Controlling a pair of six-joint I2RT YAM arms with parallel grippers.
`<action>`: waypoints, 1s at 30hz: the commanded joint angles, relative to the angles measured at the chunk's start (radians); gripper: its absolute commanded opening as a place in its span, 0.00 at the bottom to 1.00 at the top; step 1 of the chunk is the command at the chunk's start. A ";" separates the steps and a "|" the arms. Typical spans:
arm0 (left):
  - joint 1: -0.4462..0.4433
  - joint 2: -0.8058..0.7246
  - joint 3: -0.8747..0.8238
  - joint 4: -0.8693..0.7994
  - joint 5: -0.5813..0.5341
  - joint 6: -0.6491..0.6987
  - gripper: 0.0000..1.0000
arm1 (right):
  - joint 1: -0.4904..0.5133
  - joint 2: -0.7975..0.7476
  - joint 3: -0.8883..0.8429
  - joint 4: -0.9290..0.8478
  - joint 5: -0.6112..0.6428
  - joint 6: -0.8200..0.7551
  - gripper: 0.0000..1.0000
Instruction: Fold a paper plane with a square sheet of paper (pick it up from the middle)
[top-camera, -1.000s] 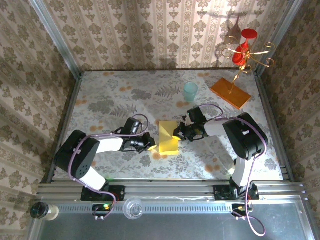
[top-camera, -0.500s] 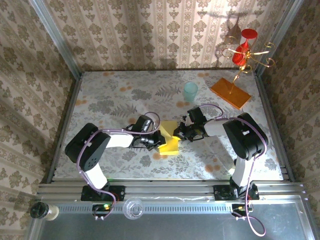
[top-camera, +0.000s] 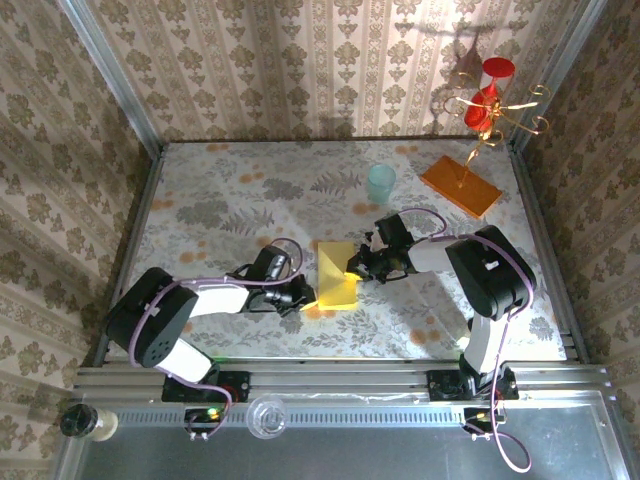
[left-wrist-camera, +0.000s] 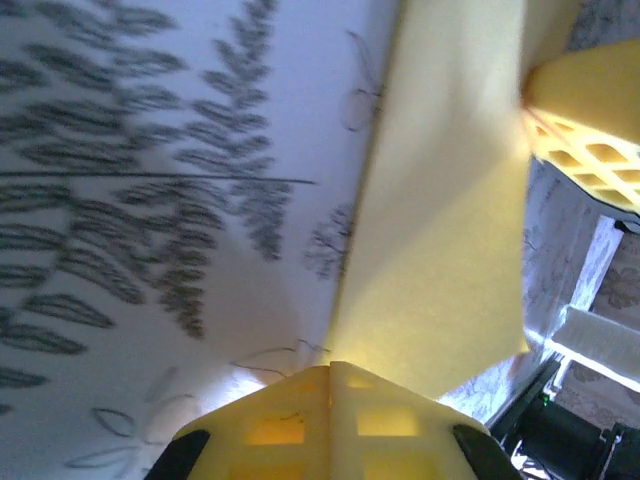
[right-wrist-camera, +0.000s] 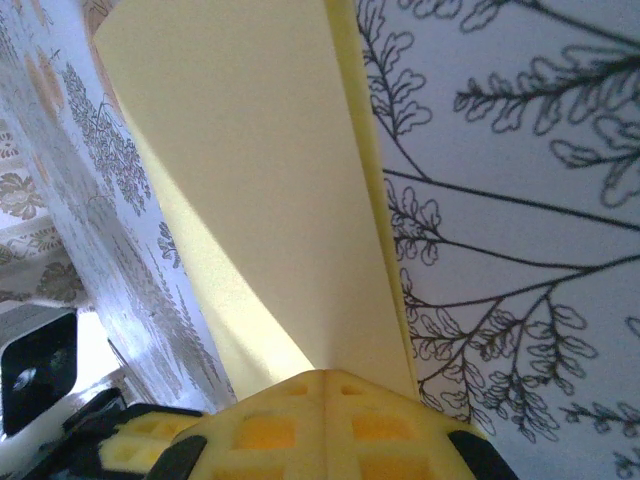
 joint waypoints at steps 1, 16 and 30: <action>-0.043 -0.029 0.079 -0.010 0.000 0.071 0.00 | -0.029 0.161 -0.063 -0.108 0.345 -0.025 0.06; -0.053 0.130 0.030 0.056 -0.001 0.009 0.00 | -0.031 0.165 -0.052 -0.114 0.340 -0.030 0.06; -0.002 -0.134 -0.070 -0.106 -0.077 0.038 0.00 | -0.030 0.150 -0.020 -0.116 0.307 -0.056 0.07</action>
